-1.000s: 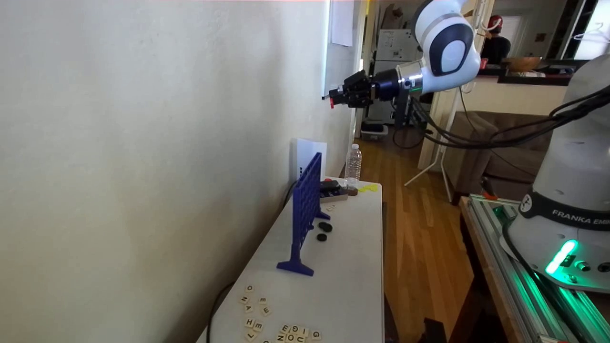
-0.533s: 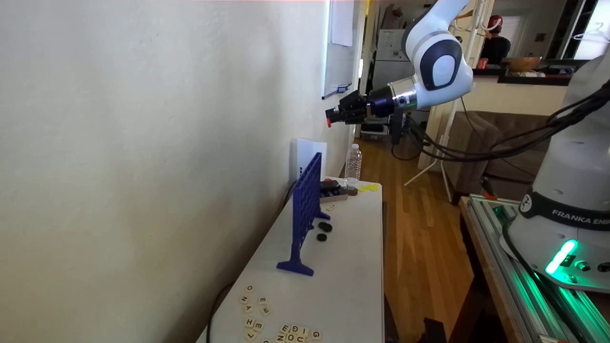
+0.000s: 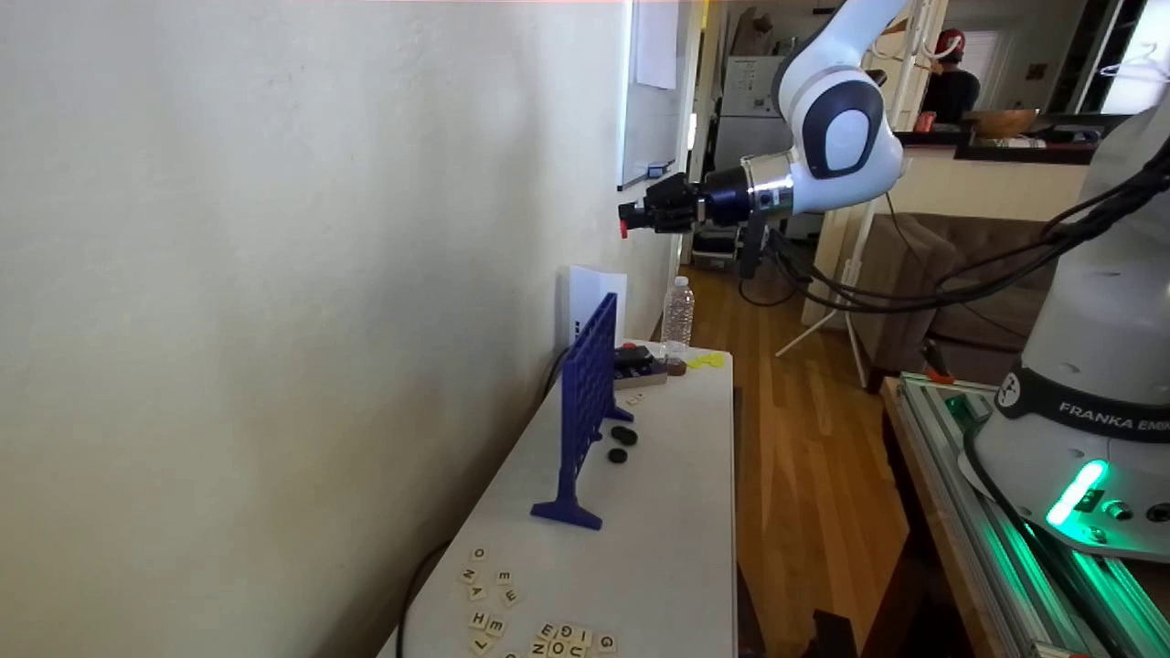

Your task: Pick up the red token closest to the purple object and place it in the purple on the far right

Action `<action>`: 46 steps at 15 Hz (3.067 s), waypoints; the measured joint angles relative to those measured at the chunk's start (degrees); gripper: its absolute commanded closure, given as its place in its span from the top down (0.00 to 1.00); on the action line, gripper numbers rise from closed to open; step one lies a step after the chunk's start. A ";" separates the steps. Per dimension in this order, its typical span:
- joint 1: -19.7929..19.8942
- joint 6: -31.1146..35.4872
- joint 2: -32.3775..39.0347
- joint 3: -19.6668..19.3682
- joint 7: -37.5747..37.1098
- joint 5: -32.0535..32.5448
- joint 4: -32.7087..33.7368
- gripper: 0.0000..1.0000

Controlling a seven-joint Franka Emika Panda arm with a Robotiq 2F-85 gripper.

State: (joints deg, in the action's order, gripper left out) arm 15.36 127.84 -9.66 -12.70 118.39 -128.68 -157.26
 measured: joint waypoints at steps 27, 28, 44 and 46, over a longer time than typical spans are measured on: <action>-0.16 -14.36 13.66 -0.18 22.81 -12.31 0.00 0.08; -0.28 -14.37 14.14 -0.18 23.51 -12.86 0.00 0.08; -1.39 -14.42 15.99 -2.77 25.75 -14.90 0.03 0.08; -1.71 -14.42 15.99 -2.58 25.79 -14.90 0.03 0.08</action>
State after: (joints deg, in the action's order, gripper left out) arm 13.64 113.42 6.33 -15.28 144.18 -143.58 -157.24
